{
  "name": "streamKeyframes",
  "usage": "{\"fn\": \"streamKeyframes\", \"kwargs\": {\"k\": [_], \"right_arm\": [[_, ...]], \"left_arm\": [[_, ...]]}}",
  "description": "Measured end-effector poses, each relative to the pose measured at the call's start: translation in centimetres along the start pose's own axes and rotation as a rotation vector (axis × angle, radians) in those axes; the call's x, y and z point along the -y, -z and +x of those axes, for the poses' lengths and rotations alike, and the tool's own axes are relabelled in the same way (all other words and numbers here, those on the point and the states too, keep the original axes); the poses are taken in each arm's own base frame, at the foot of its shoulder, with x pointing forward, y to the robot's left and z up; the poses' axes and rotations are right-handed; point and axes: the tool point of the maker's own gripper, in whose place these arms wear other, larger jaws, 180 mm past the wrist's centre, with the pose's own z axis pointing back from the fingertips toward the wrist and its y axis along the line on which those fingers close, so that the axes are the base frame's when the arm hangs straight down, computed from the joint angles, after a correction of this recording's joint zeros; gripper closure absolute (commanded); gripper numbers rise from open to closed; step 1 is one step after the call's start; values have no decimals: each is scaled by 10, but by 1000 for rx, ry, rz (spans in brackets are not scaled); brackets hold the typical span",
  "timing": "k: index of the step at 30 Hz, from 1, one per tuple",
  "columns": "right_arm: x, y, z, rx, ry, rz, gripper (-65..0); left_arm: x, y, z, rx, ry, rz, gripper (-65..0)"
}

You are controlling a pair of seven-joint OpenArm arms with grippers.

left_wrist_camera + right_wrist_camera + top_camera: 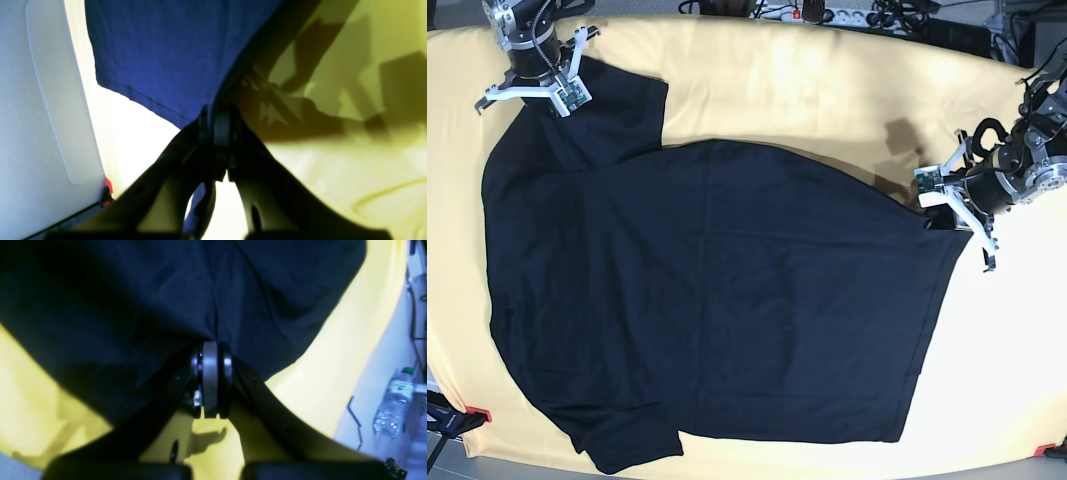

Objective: Fold the T-shirt properly
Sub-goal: 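Close both grippers on the navy shirt's edge corners, then drag the gripped shirt edge toward the robot with both grippers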

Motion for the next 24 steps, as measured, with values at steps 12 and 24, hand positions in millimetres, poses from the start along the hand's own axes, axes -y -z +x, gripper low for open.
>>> {"fn": "streamKeyframes", "kwargs": {"k": [12, 24], "right_arm": [[-5, -7, -13, -41, -40, 28, 0], [-11, -25, -57, -185, -140, 52, 0]], "left_arm": [[20, -3, -8, -71, -75, -105, 0], [59, -44, 33, -26, -22, -283, 0]]}}
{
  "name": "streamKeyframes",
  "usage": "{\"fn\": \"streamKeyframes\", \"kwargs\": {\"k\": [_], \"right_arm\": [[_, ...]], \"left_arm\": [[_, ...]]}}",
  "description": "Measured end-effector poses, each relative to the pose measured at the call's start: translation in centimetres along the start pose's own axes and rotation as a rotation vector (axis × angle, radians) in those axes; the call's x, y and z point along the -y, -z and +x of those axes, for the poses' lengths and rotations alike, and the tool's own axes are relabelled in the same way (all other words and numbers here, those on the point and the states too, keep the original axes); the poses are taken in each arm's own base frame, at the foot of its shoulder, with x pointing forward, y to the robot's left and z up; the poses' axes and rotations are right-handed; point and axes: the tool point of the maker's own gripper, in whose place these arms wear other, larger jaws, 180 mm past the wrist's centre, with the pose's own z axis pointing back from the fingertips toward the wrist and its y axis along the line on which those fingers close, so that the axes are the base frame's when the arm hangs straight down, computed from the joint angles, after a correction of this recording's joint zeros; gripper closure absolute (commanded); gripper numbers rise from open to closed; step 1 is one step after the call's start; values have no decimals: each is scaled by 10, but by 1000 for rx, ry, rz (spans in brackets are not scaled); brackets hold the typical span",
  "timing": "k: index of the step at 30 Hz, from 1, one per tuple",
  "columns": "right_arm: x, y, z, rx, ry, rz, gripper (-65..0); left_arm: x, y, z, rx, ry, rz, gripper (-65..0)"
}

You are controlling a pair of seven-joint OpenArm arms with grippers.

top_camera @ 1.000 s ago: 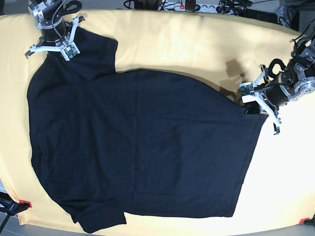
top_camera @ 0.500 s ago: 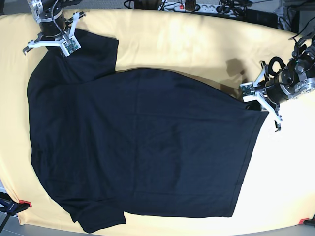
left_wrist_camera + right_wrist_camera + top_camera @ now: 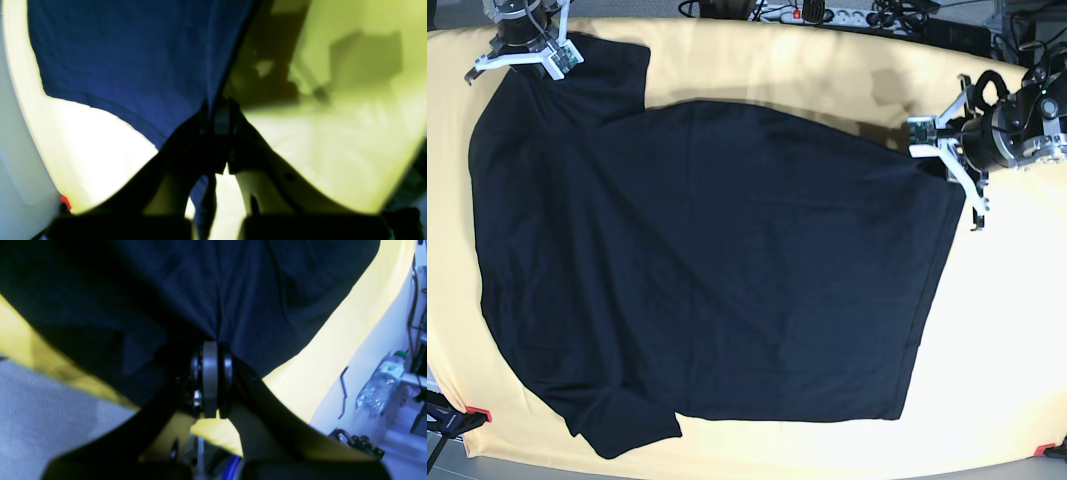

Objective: Fold the T-shirt properly
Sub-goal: 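Drag the gripped shirt edge toward the robot with both grippers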

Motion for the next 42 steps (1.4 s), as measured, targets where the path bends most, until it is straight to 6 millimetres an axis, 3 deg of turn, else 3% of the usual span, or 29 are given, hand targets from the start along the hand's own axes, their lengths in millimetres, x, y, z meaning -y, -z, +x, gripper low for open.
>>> {"fn": "streamKeyframes", "kwargs": {"k": [7, 22, 25, 31, 36, 40, 42], "right_arm": [[-16, -10, -20, -60, -2, 43, 0], [-48, -48, -53, -160, -19, 153, 0], [-35, -46, -52, -156, -48, 82, 0], [-13, -39, -36, -87, -75, -23, 0], [18, -21, 1, 40, -67, -120, 0], [32, -9, 29, 135, -64, -111, 0], [44, -5, 42, 176, -58, -139, 0]], "left_arm": [[55, 3, -5, -33, -9, -175, 0], [135, -12, -18, -160, 8, -403, 0], [131, -11, -22, -177, 37, -379, 0], [99, -2, -26, -199, 55, -193, 0], [61, 3, -13, -130, 81, -14, 0], [35, 3, -4, -85, 66, 85, 0], [12, 1, -3, -88, 69, 172, 0]]}}
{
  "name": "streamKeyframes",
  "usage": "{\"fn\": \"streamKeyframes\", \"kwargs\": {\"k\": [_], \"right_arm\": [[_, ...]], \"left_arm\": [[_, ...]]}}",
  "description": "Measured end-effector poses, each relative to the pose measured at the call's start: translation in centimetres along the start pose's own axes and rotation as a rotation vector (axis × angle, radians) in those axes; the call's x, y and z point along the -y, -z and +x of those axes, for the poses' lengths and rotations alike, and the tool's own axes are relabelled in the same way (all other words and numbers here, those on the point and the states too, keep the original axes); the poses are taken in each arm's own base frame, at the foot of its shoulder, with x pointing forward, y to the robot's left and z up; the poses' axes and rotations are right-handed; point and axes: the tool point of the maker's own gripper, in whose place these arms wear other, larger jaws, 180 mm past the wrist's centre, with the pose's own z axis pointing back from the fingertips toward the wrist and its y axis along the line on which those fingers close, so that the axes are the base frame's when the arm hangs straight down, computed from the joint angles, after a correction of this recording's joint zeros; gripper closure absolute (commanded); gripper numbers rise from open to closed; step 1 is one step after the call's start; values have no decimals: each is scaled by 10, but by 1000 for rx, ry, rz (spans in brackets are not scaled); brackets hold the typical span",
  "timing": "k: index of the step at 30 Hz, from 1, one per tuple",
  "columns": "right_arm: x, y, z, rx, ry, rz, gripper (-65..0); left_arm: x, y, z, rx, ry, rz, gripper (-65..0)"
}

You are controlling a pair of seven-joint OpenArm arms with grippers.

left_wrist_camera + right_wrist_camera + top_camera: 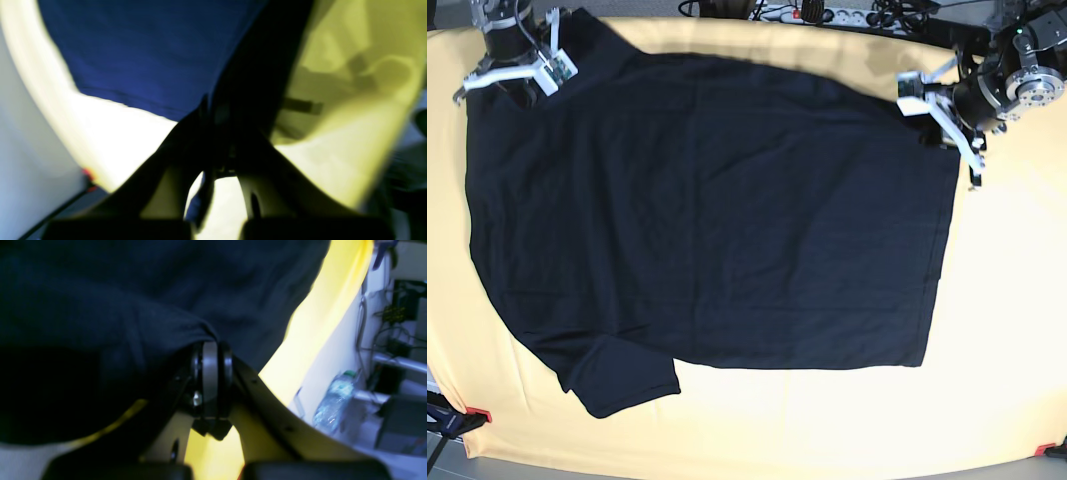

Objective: Fold the T-shirt properly
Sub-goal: 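Drag the gripped shirt edge toward the robot with both grippers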

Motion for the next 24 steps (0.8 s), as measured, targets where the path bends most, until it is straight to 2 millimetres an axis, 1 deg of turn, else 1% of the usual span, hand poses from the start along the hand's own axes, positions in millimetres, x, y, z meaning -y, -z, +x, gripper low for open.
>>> {"fn": "streamKeyframes", "kwargs": {"k": [2, 4, 5, 6, 8, 9, 13, 16, 19, 22, 24], "right_arm": [[13, 5, 8, 28, -10, -37, 0], [21, 7, 10, 38, -15, -57, 0], [25, 7, 9, 39, -17, -67, 0], [28, 8, 9, 46, -10, -73, 0], [34, 9, 10, 65, 17, -64, 0], [36, 10, 14, 89, 35, -52, 0], [46, 17, 30, 158, 91, -27, 0], [47, 28, 36, 187, 115, 2, 0], [48, 42, 31, 175, 132, 15, 0], [58, 60, 20, 142, 156, -7, 0], [60, 70, 15, 130, 195, 3, 0]], "left_arm": [[-24, 0, 3, 10, -19, 88, 0], [-38, 0, 8, 34, -37, 137, 0], [-40, 0, 10, 49, -42, 146, 0], [-41, 3, 10, 56, -50, 147, 0], [-43, 12, -2, 30, -78, 152, 0], [-43, 16, -7, 21, -90, 154, 0], [-44, 32, -2, 78, -155, 165, 0], [-48, 41, -5, 77, -192, 182, 0], [-55, 49, -6, 89, -230, 206, 0], [-60, 57, -10, 92, -262, 213, 0], [-62, 61, -12, 94, -291, 217, 0]]}}
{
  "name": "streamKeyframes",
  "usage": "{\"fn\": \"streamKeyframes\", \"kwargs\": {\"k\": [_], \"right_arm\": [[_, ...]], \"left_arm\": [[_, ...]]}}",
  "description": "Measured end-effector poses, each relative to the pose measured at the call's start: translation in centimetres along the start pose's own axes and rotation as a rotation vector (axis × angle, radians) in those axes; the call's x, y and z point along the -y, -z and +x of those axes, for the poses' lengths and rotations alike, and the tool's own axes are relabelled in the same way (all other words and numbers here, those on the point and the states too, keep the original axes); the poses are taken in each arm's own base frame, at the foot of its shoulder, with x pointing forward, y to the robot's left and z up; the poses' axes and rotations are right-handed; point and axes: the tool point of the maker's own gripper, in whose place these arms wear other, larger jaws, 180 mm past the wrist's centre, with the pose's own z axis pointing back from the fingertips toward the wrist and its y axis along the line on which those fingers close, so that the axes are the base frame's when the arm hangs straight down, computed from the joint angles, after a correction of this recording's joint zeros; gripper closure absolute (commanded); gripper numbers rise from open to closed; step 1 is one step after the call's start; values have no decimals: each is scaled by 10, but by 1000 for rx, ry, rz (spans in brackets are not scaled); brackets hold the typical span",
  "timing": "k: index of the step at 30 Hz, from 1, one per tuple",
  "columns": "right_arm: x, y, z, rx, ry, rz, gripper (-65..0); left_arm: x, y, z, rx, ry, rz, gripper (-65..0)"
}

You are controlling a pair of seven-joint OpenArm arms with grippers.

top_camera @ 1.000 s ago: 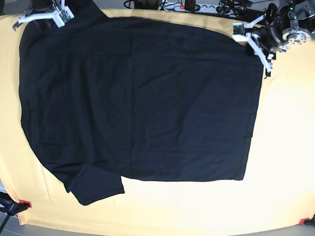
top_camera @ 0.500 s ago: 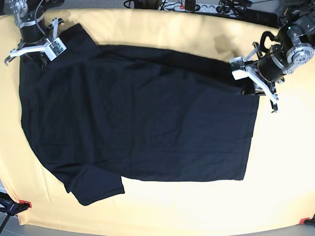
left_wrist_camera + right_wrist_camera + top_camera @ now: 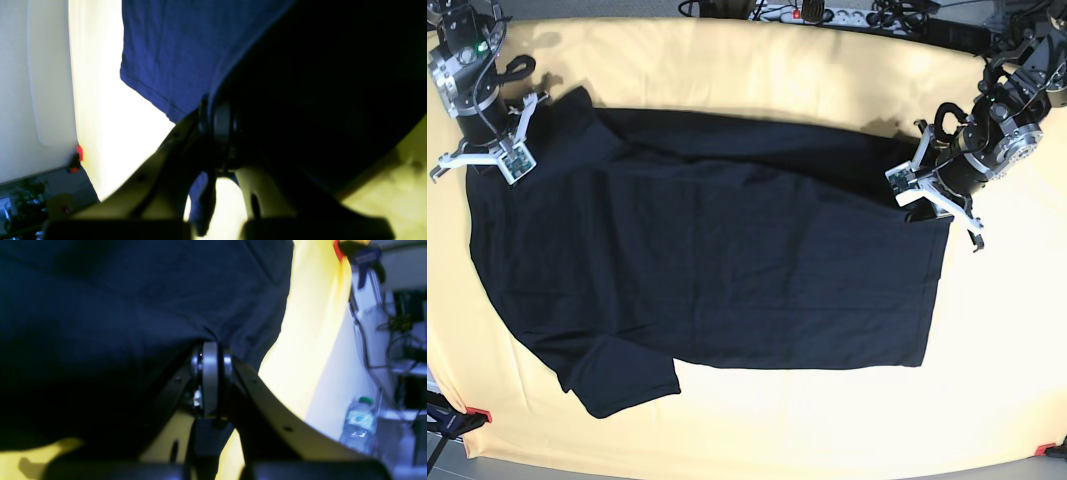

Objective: Fold the T-shirt properly
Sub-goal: 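Drag the gripped shirt edge toward the robot with both grippers, then release and regrasp the shirt edge with both grippers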

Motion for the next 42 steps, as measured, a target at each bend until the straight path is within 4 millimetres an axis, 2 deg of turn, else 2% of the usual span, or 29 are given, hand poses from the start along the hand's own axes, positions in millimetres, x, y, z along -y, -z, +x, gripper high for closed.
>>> {"fn": "streamKeyframes", "kwargs": {"k": [8, 11, 17, 23, 25, 26, 27, 29, 30, 31, 32, 33, 37, 38, 39, 40, 41, 42], "right_arm": [[1, 26, -8, -14, 60, 74, 0], [2, 28, -4, -1, 82, 82, 0], [4, 29, 0, 18, 81, 77, 0], [4, 29, 0, 18, 81, 76, 0], [10, 29, 0, 20, 108, 40, 0], [16, 29, -1, 18, 133, 6, -22], [20, 29, -1, 19, 149, -20, -98], [25, 29, -1, 19, 169, -48, -258], [27, 29, -2, 17, 176, -58, -314], [30, 29, -2, 16, 190, -75, -339], [34, 28, -4, 10, 202, -98, -342], [36, 28, -6, -1, 213, -112, -341], [28, 29, -14, -49, 190, -67, -340], [24, 29, -16, -66, 176, -47, -340], [18, 29, -17, -75, 151, -16, -340], [12, 28, -19, -86, 130, 18, -325], [6, 28, -20, -90, 111, 47, -277], [3, 28, -21, -92, 105, 62, -196]], "left_arm": [[0, 8, -2, 7, -27, 10, 0], [-5, 12, -6, -3, -43, 28, 0], [-31, 19, -4, 2, -83, 120, 0], [-24, 21, -3, 4, -94, 87, 0], [-25, 21, -3, 0, -82, 96, 0], [-27, 21, -3, 0, -87, 109, 0], [-32, 21, -3, -1, -98, 133, -3], [-36, 20, -4, 1, -129, 156, -163], [-33, 21, -5, -4, -163, 136, -244], [-30, 21, -6, -12, -188, 121, -310], [-28, 22, -5, -10, -211, 112, -349], [-28, 23, -7, -22, -234, 120, -357], [-28, 24, -8, -38, -269, 142, -355], [-25, 24, -11, -51, -270, 135, -331], [-23, 24, -15, -73, -274, 129, -274], [-23, 24, -16, -78, -279, 127, -184], [-23, 24, -15, -78, -278, 128, -68], [-23, 23, -14, -75, -280, 128, 0]]}}
